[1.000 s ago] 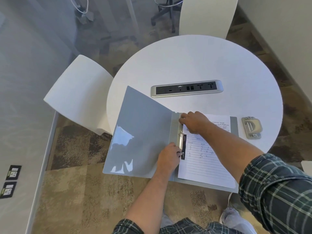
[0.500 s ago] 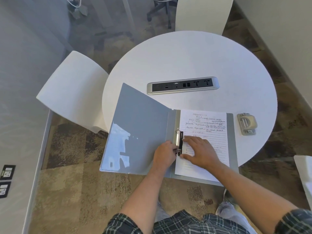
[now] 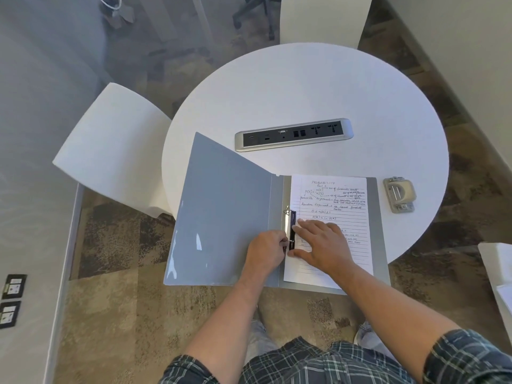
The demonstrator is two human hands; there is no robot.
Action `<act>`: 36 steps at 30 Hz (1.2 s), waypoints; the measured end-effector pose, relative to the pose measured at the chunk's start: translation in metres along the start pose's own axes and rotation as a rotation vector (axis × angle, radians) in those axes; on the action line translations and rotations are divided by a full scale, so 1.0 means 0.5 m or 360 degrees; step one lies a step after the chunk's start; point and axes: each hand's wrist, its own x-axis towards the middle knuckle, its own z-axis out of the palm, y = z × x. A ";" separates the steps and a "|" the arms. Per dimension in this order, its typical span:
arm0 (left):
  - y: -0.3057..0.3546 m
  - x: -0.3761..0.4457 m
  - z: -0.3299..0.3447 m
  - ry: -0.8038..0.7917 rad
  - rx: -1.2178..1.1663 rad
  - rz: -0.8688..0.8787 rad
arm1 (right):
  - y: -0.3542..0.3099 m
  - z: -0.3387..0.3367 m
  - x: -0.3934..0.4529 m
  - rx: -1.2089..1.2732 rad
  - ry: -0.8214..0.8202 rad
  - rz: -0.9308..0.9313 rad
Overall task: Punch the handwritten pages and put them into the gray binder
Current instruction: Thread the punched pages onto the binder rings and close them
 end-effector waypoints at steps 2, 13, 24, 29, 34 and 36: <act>0.002 0.001 0.002 0.0022 0.0028 0.0043 | 0.001 -0.001 0.006 -0.0066 -0.0020 -0.0034; 0.000 0.002 0.008 0.0020 -0.0060 0.0000 | -0.007 0.015 0.008 -0.0023 0.0041 0.0044; -0.001 -0.001 0.021 0.0030 -0.0221 -0.0118 | 0.000 0.021 0.012 0.0074 0.0037 0.0104; 0.005 0.000 0.023 0.0068 -0.0270 -0.0154 | -0.003 0.024 0.015 0.0050 0.0005 0.0112; 0.008 0.003 0.024 0.0078 -0.0267 -0.0151 | -0.001 0.007 0.029 0.0051 -0.0052 0.0118; 0.008 0.005 0.022 0.0070 -0.0262 -0.0143 | 0.001 0.002 0.032 0.0044 -0.0054 0.0102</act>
